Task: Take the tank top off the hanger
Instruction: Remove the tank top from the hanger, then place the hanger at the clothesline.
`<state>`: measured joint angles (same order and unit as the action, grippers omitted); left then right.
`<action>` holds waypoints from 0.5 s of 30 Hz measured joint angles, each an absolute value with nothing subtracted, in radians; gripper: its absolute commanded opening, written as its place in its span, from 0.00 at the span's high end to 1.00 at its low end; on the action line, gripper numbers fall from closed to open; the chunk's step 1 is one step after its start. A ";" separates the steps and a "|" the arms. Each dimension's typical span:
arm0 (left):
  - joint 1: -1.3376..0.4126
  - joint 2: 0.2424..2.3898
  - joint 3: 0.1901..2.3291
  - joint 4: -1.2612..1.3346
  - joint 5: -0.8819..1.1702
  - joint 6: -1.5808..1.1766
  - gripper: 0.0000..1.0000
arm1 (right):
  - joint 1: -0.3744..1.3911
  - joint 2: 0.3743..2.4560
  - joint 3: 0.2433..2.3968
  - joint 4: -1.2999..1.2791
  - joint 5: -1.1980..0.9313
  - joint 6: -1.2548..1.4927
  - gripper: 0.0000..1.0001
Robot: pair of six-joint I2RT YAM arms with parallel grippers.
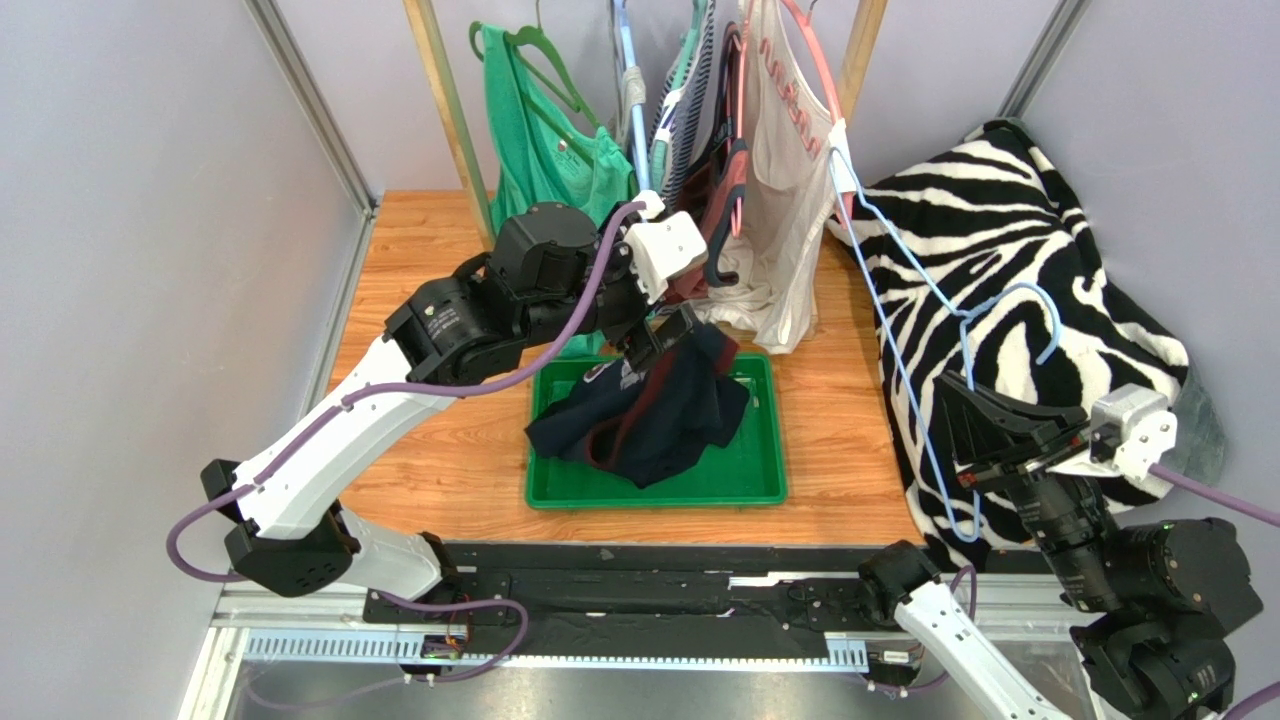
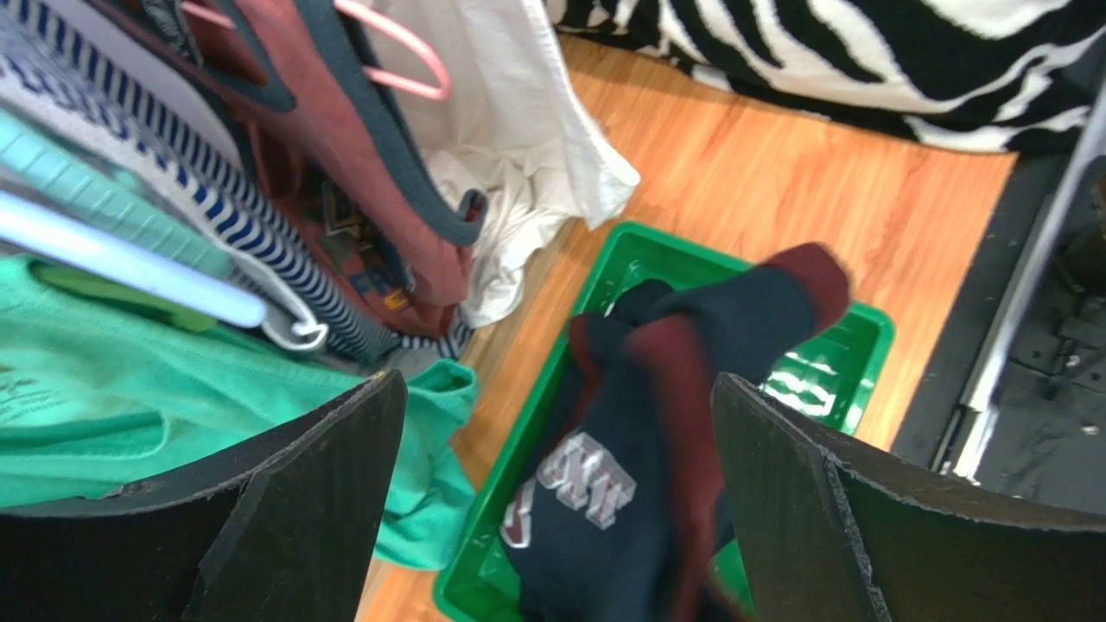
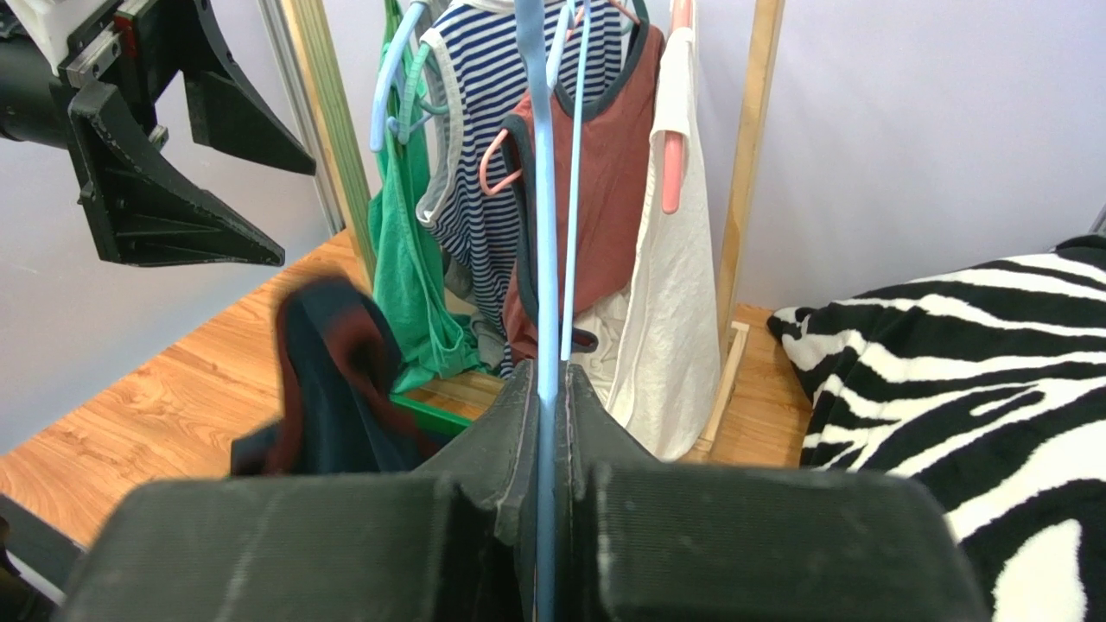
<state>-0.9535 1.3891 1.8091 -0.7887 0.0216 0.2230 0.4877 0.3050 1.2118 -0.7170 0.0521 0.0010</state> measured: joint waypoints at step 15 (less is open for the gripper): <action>-0.903 1.365 2.021 -0.828 -0.111 0.346 0.01 | 0.488 0.484 1.234 -0.749 -0.301 0.018 1.00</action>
<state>-0.9031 1.3651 2.0212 -0.8284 -0.1108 0.3462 0.4885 0.4843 1.2335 -0.7486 -0.3012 0.0181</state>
